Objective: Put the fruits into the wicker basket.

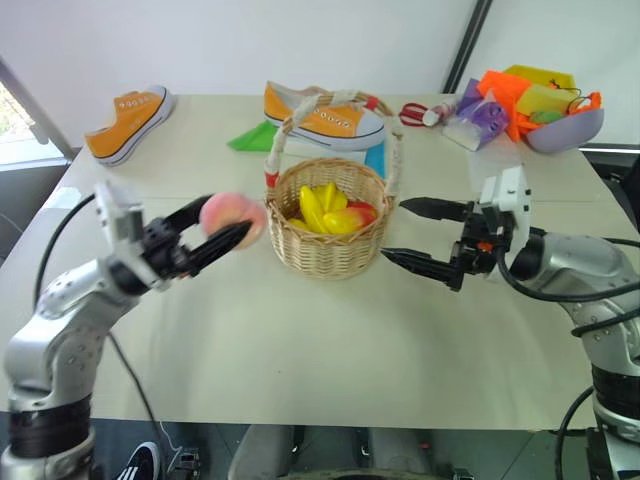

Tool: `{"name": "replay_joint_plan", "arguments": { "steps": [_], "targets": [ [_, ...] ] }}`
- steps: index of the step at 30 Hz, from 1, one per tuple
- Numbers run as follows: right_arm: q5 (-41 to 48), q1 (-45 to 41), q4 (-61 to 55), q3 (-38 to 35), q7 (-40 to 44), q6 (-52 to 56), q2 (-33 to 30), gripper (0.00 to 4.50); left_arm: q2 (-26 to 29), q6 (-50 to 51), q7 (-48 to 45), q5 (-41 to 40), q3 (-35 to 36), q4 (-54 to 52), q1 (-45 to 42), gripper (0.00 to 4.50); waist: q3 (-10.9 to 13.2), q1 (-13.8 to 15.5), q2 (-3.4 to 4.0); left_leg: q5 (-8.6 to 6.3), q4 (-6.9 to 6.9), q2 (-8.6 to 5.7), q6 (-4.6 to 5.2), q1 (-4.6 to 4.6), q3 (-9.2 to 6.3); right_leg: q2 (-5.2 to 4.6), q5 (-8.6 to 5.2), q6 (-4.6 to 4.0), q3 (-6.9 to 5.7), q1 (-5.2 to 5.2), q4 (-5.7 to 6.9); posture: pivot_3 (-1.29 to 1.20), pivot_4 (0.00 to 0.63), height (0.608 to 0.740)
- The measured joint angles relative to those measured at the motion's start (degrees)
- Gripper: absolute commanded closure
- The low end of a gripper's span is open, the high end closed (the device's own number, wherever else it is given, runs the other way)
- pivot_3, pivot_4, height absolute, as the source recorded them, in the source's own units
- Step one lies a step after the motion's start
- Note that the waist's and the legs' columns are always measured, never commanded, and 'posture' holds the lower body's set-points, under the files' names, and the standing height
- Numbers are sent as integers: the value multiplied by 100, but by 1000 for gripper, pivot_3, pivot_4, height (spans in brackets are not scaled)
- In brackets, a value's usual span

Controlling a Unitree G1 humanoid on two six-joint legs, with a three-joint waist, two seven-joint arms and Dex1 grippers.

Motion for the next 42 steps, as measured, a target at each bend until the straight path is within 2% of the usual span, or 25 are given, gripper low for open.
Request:
{"name": "replay_joint_plan", "arguments": {
  "steps": [4,10,12,15,16,22,25,30,34,38,42],
  "targets": [
    [-2,26,-16,3,-151,-6,14,0,-777,-127,939,949,-979,214,-672,1522,1,-51,-3,2,-5,8,-3,2,4,9,1,1,2,-8,6,0,150,740],
    [-28,92,-104,12,-349,-43,16,0,-1536,-388,1510,1634,-1507,614,-993,1522,1,-20,-3,5,-3,7,-7,1,4,11,0,1,2,-8,6,0,150,740],
    [-44,105,-136,11,-386,-49,16,0,-1587,-499,1607,1865,-1530,790,-1003,1522,2,-21,-4,4,-2,6,-7,1,4,11,1,1,2,-7,6,0,150,740],
    [-61,175,-145,10,-449,-55,17,0,-1622,-574,1774,2076,-1493,939,-1015,245,2,-18,-5,4,-3,7,-6,1,3,11,1,1,1,-8,6,0,150,740],
    [-64,176,-145,10,-463,-60,16,0,-1621,-612,1801,2126,-1476,950,-1015,58,2,-21,-6,4,-3,6,-6,1,3,10,1,1,1,-8,6,0,150,740],
    [-120,151,-91,16,-476,-188,21,0,-1612,-741,1800,2285,-1434,941,-993,58,2,-20,-5,4,-2,6,-6,1,3,11,1,1,1,-7,7,0,150,740],
    [-221,55,68,30,-488,-300,42,0,-1595,-697,1511,1979,-1431,612,-826,58,3,-24,-6,5,-2,6,-7,1,3,10,1,1,1,-8,7,0,150,740],
    [-401,-95,405,31,-645,-491,215,0,-1383,-488,1004,1280,-1386,-2,-399,58,2,-31,-5,5,-2,9,-7,2,3,12,0,1,1,-8,8,0,150,740],
    [-506,-191,682,2,-884,-488,267,0,-741,-366,513,804,-1019,-361,66,58,2,-39,-3,5,-6,10,-7,2,3,13,0,-1,3,-11,8,0,150,740],
    [-613,-236,856,-186,-1603,-370,669,0,276,-406,-216,622,-47,-237,875,58,3,-67,-1,8,-10,16,-12,3,2,17,-1,-4,5,-16,11,0,150,740],
    [-637,-338,827,-13,-2065,-276,1151,0,488,-524,-713,282,710,34,1342,58,2,-36,4,4,-8,8,-6,3,3,8,-1,-4,5,-11,5,0,150,740]
  ]
}}
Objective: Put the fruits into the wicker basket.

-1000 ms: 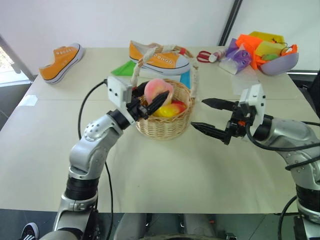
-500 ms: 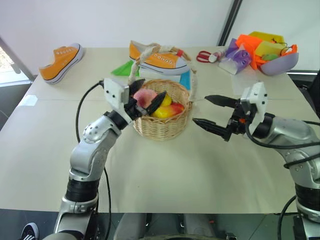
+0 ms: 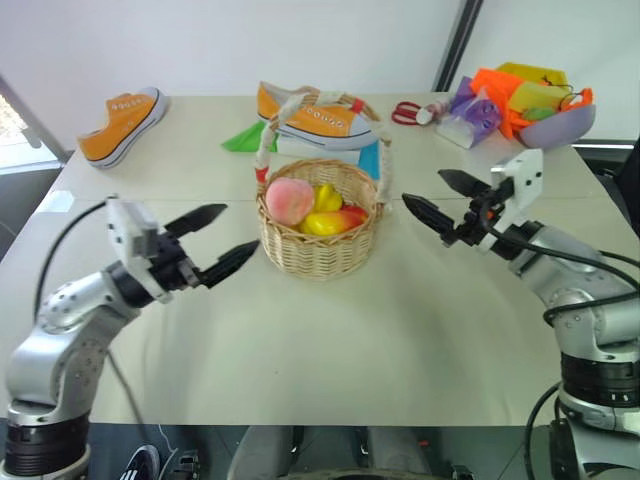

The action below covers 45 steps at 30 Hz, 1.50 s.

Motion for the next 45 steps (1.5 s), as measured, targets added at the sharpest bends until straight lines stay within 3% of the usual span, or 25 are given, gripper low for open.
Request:
{"name": "replay_joint_plan", "arguments": {
  "steps": [3,10,19,22,29,37,45],
  "targets": [
    [-130,-126,18,161,-186,-4,222,0,-31,-147,-263,-18,64,256,358,58,1,7,0,0,-1,-1,1,-1,0,-1,0,0,0,-2,0,0,150,740],
    [-513,-616,420,547,-503,-182,824,0,-107,-472,-256,36,83,344,321,58,0,-33,-1,1,-5,1,-3,-1,-2,2,1,1,-1,-6,4,0,150,740],
    [-1173,-804,1045,874,-422,-745,975,0,135,-517,-706,70,79,360,761,58,1,-126,1,3,-5,3,-6,0,-2,4,1,0,-1,-8,8,0,150,740],
    [-1218,-868,1138,885,-380,-809,1026,940,348,-363,-863,-18,93,387,802,0,1,-131,3,3,-6,3,-6,1,-2,5,0,0,0,-8,9,0,150,740],
    [-1269,-893,1195,871,-407,-821,1084,4468,385,-320,-881,13,86,515,781,0,1,-132,2,3,-6,3,-6,1,-2,4,1,0,0,-8,9,0,150,740],
    [-1283,-738,1201,366,-503,-835,787,4468,368,-192,-874,10,-150,605,347,0,1,-103,3,3,-6,-3,-5,0,-2,0,1,1,0,-7,7,0,150,740],
    [-750,232,424,-1235,-719,-480,178,4468,11,-22,-1068,67,-995,1159,-694,0,3,-92,13,3,-9,-2,-4,-1,-3,1,1,1,0,-6,6,0,150,740]
  ]
}}
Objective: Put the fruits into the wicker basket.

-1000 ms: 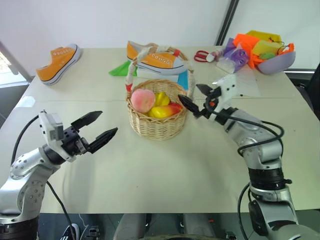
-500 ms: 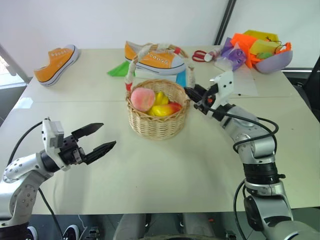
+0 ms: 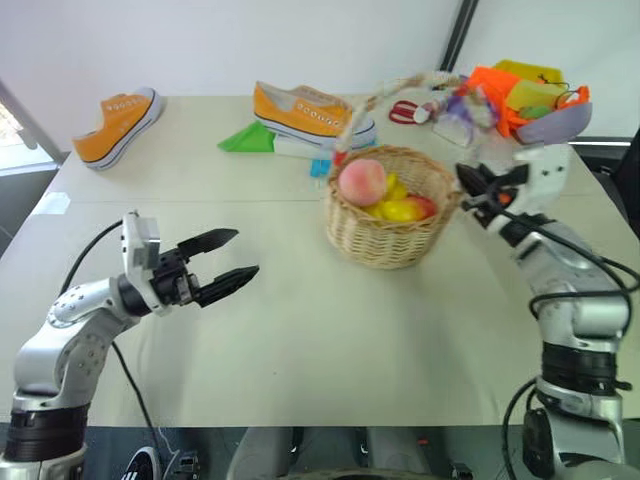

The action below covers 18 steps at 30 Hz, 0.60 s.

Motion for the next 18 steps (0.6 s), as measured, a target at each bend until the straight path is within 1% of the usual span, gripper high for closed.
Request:
{"name": "replay_joint_plan", "arguments": {
  "steps": [3,5,6,9,14,18],
  "targets": [
    [263,464,-212,-729,11,150,-317,4468,-418,-69,-61,241,-543,286,-325,0,-1,7,2,0,4,-1,1,0,0,0,0,0,-1,4,0,0,150,740],
    [250,1015,-320,-1215,62,148,-655,4468,-602,-78,-161,353,-825,463,-597,0,-1,59,1,0,4,0,2,0,0,1,0,0,-2,5,0,0,150,740],
    [194,1294,-334,-1447,79,145,-777,4468,-614,-105,-225,396,-867,532,-708,0,-1,71,1,0,3,1,2,0,1,1,0,1,-2,4,-1,0,150,740],
    [122,1827,-402,-1936,48,123,-828,4468,-608,-271,-481,576,-947,914,-1050,0,-11,44,19,0,3,5,2,6,13,2,0,1,4,5,3,0,150,740],
    [104,2184,-703,-2227,-198,52,-664,4468,-706,-610,-900,850,-1018,1715,-1685,0,-11,31,21,0,10,4,4,8,16,2,0,1,6,10,7,0,150,740],
    [60,2271,-821,-2254,-485,14,-426,4468,-779,-866,-1105,1055,-1070,2025,-1834,0,-11,53,21,0,9,4,4,8,16,2,0,2,7,8,7,0,150,740]
  ]
}}
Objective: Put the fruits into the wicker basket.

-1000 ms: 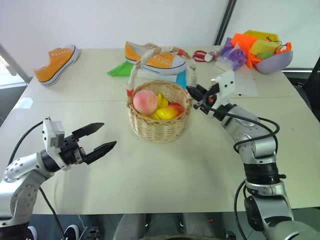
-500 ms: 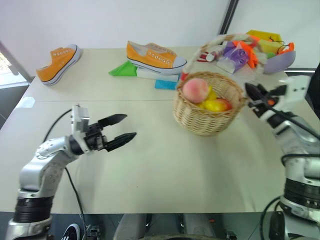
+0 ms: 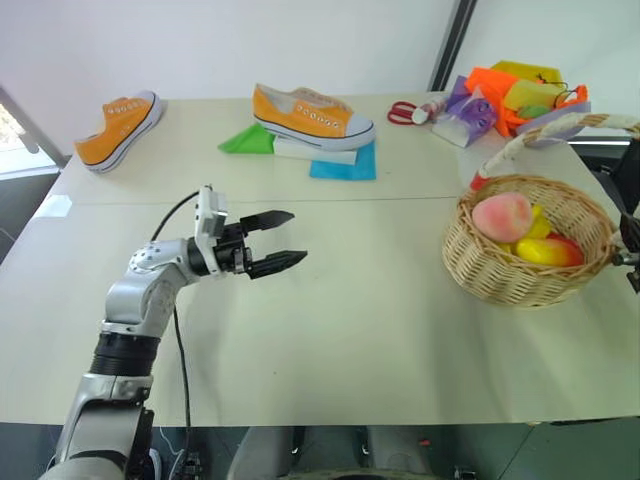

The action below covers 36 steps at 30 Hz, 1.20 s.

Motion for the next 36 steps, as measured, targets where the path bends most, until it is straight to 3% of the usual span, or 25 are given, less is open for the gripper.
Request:
{"name": "replay_joint_plan", "arguments": {
  "steps": [4,9,13,18,23,25,27,29,33,36],
  "targets": [
    [-131,109,6,-50,-163,-206,48,4468,-30,-44,-110,33,-50,45,0,0,0,41,0,0,1,-2,0,-1,0,-1,0,0,0,0,-1,0,150,740],
    [-79,322,12,-99,32,-531,97,2017,-45,-76,-141,87,-50,45,21,0,0,41,0,-1,1,-1,1,-1,0,-1,0,0,0,1,-2,0,150,740],
    [-165,325,-144,-334,-333,-1068,523,26,-39,-64,-197,88,-46,55,55,0,-1,41,1,-1,-1,0,1,1,0,0,0,1,0,1,-1,0,150,740],
    [-190,718,-939,-200,-601,-1454,1273,26,-7,-77,-296,156,-47,228,199,0,-1,40,2,0,2,0,-1,1,-3,2,0,1,3,0,2,0,150,740],
    [-735,741,-1717,16,-1139,-1993,1616,26,-8,-95,-306,162,-46,246,140,0,-2,33,2,0,0,0,-2,3,-3,4,0,1,3,-2,3,0,150,740],
    [-966,704,-2104,607,-1075,-2064,1552,26,14,-98,-284,167,-35,252,138,0,-2,-14,3,2,0,3,-5,3,-3,7,0,0,5,-5,7,0,150,740],
    [-962,402,-2328,1655,-695,-1875,1179,26,23,-132,-92,238,72,321,133,0,-2,-116,2,4,3,4,-7,10,0,8,0,0,8,-2,13,0,150,740],
    [-578,43,-2417,2510,-254,-1491,968,26,20,-238,261,407,142,373,121,0,-2,-113,-2,5,1,9,-8,13,-4,12,-1,-1,5,3,15,0,150,740],
    [546,-578,-2160,3272,461,-526,643,26,99,-349,1059,749,401,380,314,0,0,-84,-11,2,0,6,-4,5,-10,10,-1,-1,2,2,3,0,150,740],
    [834,-857,-1628,3742,1295,-230,177,26,238,-325,1557,778,823,-3,887,0,0,-88,-14,-2,-1,4,3,2,-10,6,-1,0,1,3,-7,0,150,740]
  ]
}}
